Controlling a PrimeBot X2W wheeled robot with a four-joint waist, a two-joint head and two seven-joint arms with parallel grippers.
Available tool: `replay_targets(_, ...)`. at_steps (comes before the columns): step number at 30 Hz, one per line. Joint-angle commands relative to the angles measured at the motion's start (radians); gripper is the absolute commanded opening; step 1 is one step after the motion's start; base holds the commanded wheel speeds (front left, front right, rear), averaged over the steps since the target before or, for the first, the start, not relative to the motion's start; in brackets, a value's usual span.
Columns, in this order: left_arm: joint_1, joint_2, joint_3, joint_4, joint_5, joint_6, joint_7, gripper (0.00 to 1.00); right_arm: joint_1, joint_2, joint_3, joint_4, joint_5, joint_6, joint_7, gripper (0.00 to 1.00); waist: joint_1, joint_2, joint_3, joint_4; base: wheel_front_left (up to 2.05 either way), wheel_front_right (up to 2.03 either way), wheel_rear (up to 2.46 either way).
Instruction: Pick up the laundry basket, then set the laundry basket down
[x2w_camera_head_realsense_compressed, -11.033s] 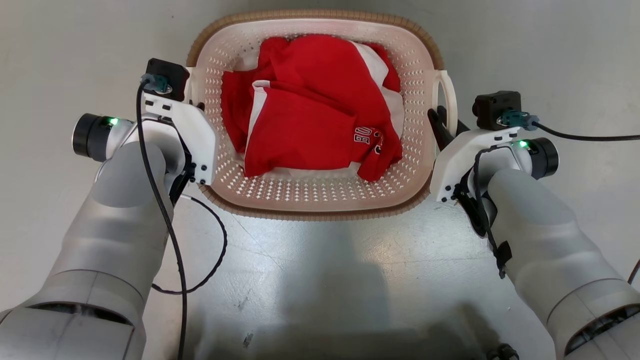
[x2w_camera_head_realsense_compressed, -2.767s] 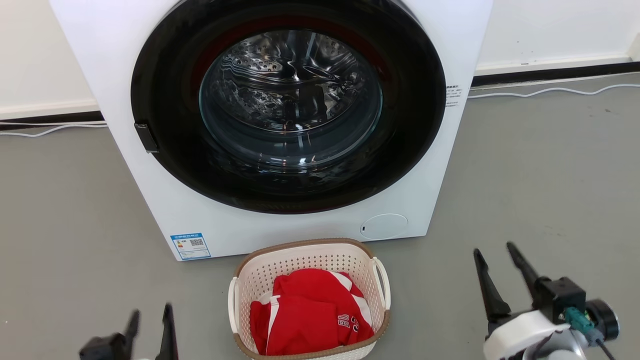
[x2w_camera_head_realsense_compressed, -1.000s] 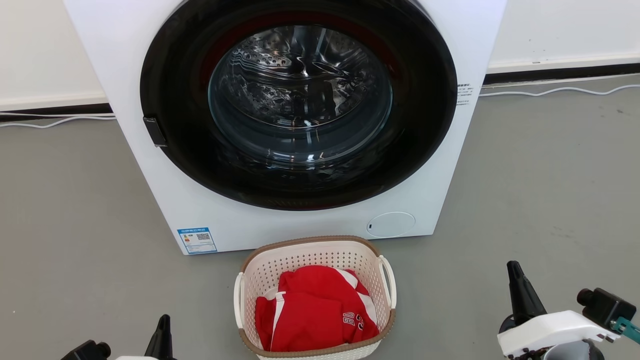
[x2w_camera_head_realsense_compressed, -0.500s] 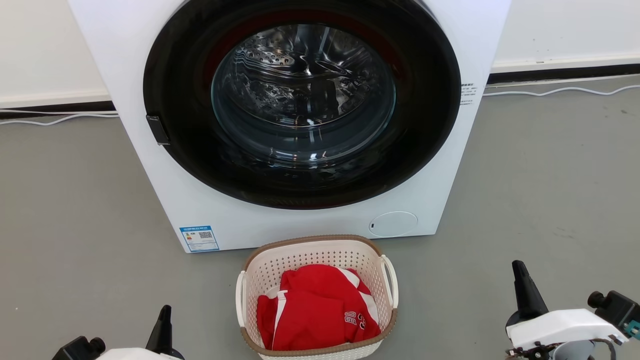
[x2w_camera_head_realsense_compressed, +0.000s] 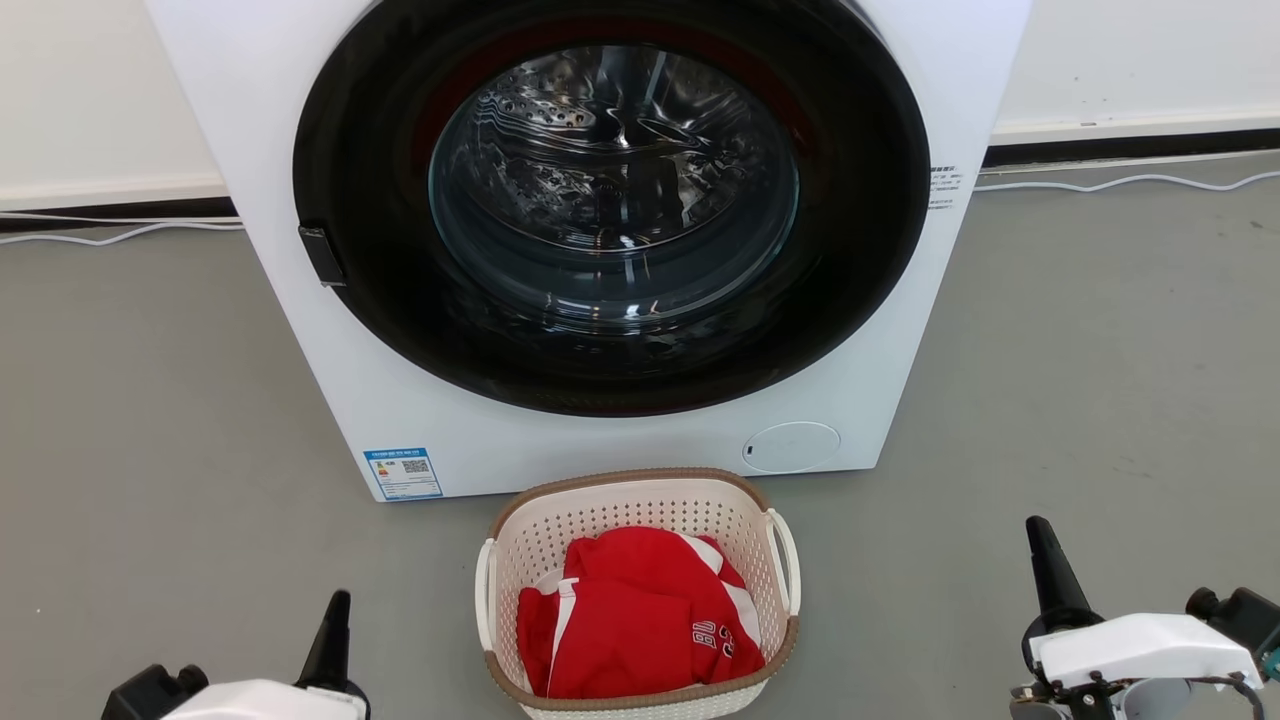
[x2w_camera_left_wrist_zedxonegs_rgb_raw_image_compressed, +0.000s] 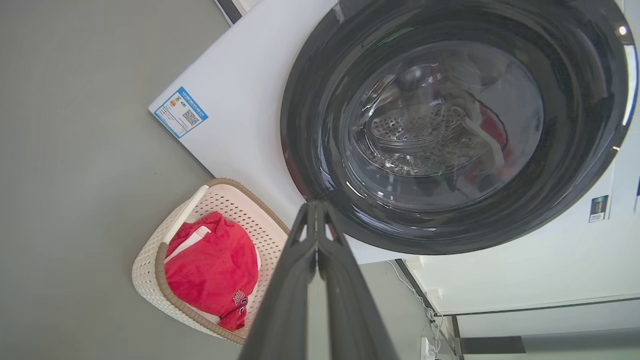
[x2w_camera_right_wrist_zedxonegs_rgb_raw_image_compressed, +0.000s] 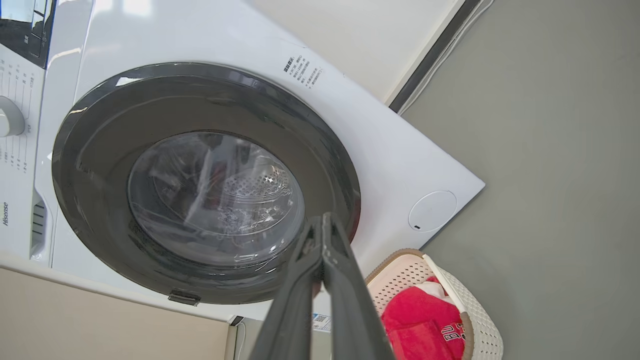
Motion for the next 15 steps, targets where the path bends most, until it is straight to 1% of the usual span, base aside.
replay_targets(1, -0.057, 0.005, 0.026, -0.034, -0.028, -0.012, 0.006, 0.00, -0.036, -0.005, 0.004, -0.034, 0.035, 0.005, 0.009, 0.00, 0.0000, -0.0001, 0.000, 0.001, 0.00, 0.00, 0.00)
replay_targets(15, -0.077, -0.006, 0.044, -0.047, -0.169, -0.034, 0.047, 0.00, -0.040, 0.002, -0.010, -0.051, 0.211, 0.006, 0.049, 0.00, 0.0000, -0.0001, 0.003, 0.008, 0.00, 0.00, 0.00)
